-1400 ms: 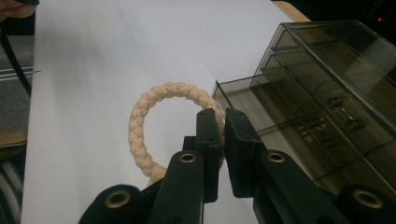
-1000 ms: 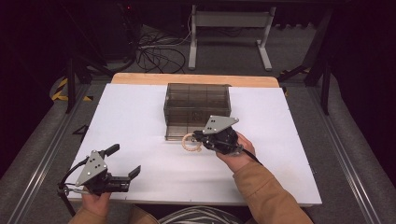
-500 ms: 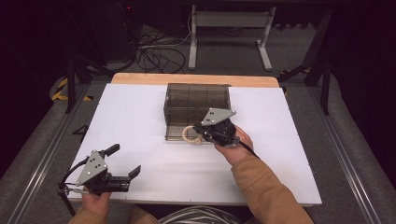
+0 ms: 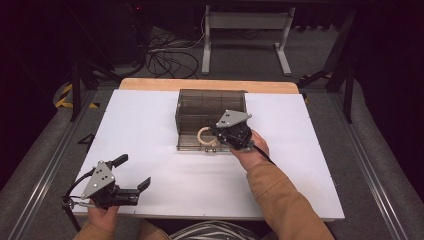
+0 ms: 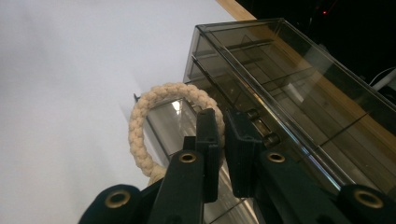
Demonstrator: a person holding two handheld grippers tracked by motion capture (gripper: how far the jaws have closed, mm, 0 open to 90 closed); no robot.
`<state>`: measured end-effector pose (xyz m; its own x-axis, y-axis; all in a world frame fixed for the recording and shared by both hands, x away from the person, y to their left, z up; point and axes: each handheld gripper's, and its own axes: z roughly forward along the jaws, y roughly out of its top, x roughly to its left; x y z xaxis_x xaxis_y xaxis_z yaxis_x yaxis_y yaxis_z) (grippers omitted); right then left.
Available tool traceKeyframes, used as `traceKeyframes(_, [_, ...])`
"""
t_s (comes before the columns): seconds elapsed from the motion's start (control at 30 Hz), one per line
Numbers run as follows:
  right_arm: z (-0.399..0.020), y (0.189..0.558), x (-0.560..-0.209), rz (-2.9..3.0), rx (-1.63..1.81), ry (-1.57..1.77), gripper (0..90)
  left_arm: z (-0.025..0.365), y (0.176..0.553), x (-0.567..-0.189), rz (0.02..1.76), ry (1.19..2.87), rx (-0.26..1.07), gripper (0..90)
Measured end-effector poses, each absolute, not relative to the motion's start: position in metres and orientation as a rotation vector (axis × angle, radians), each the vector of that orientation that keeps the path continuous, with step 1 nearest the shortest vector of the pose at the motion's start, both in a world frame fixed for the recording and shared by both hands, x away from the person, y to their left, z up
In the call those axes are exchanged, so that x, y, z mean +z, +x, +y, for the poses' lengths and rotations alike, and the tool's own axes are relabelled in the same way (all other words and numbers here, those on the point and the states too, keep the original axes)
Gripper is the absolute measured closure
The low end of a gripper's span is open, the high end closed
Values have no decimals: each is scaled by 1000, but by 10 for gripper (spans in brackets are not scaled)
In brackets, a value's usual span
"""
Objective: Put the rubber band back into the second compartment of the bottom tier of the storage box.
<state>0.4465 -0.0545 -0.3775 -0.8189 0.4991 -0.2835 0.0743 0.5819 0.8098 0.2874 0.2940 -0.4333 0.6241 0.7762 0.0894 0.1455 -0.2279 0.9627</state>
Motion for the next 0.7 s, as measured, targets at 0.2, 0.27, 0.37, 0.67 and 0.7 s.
traceKeyframes(0.2, [-53, 455, -383, 2303, 1130, 457, 848, 295, 287, -433, 759, 1730, 701, 6])
traceKeyframes(0.27, [-53, 457, -385, 2295, 1124, 455, 847, 294, 287, -433, 759, 1728, 701, 6])
traceKeyframes(0.37, [-53, 460, -387, 2283, 1116, 453, 847, 295, 287, -433, 758, 1729, 701, 6])
traceKeyframes(0.67, [-55, 469, -393, 2275, 1089, 470, 847, 295, 287, -433, 758, 1728, 701, 6])
traceKeyframes(0.7, [-55, 470, -394, 2274, 1088, 471, 846, 295, 287, -433, 758, 1727, 700, 6])
